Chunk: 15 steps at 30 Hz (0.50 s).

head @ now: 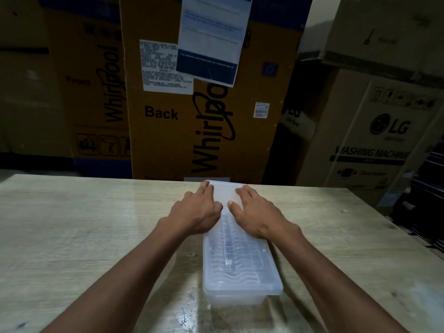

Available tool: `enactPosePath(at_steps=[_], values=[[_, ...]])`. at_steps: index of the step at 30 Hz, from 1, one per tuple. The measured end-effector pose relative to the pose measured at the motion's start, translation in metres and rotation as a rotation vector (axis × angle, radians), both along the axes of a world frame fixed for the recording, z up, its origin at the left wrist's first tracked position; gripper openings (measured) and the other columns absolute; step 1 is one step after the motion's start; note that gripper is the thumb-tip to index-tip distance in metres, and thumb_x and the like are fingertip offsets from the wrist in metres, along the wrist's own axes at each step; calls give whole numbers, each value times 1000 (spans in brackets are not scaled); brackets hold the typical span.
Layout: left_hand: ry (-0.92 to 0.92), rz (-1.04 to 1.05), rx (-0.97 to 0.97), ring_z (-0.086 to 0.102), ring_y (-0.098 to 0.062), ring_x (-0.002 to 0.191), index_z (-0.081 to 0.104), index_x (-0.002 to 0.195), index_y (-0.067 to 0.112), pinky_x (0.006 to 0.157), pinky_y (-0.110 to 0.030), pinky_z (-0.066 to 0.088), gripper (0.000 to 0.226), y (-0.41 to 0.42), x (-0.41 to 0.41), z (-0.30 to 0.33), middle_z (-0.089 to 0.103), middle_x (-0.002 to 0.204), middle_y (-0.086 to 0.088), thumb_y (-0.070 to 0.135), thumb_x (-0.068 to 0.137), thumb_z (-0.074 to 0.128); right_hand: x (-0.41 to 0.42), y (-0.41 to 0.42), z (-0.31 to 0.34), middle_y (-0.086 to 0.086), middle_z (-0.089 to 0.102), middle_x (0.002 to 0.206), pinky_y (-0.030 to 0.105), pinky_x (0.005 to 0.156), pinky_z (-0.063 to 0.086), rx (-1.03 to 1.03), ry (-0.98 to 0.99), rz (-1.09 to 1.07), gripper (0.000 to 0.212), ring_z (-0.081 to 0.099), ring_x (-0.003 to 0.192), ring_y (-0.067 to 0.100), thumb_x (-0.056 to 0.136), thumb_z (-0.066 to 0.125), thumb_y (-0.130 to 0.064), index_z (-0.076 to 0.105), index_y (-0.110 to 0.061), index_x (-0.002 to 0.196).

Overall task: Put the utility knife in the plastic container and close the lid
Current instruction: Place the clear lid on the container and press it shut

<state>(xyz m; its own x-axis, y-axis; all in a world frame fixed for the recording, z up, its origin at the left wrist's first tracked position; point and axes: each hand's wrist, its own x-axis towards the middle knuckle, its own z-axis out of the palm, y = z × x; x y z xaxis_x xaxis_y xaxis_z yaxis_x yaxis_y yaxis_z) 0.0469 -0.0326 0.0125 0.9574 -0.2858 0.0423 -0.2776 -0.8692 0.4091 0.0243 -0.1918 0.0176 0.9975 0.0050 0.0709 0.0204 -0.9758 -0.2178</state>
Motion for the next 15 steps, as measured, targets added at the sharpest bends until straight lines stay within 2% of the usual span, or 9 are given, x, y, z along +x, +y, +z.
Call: enactPosePath(at_steps=[2,5,12,15], values=[[20,-22,40,29,-37,148,7,158,17,116,-57,33,70,3,9,-2,-3,170,0,50,98,24,0,0,1,1,12,170,49,114,33,4,1,9,64,32,148,29,101,29,-56,21,-24,155],[29,-40,55,24,-36,151,2,158,18,119,-56,29,73,5,17,-4,-8,170,0,54,98,23,2,-2,3,1,13,169,48,115,32,15,-8,18,64,32,148,28,101,29,-56,22,-24,155],[23,-59,-35,18,-28,154,3,158,17,123,-51,24,72,3,19,-12,-7,170,0,50,100,27,4,-4,-3,1,18,168,48,114,35,29,-25,3,64,36,147,27,100,31,-57,25,-25,154],[-10,-19,-137,26,-30,151,14,158,19,120,-52,30,65,5,17,-14,5,170,1,46,101,30,6,-1,-2,0,24,166,47,110,39,47,-42,-15,62,40,143,27,99,34,-56,28,-25,153]])
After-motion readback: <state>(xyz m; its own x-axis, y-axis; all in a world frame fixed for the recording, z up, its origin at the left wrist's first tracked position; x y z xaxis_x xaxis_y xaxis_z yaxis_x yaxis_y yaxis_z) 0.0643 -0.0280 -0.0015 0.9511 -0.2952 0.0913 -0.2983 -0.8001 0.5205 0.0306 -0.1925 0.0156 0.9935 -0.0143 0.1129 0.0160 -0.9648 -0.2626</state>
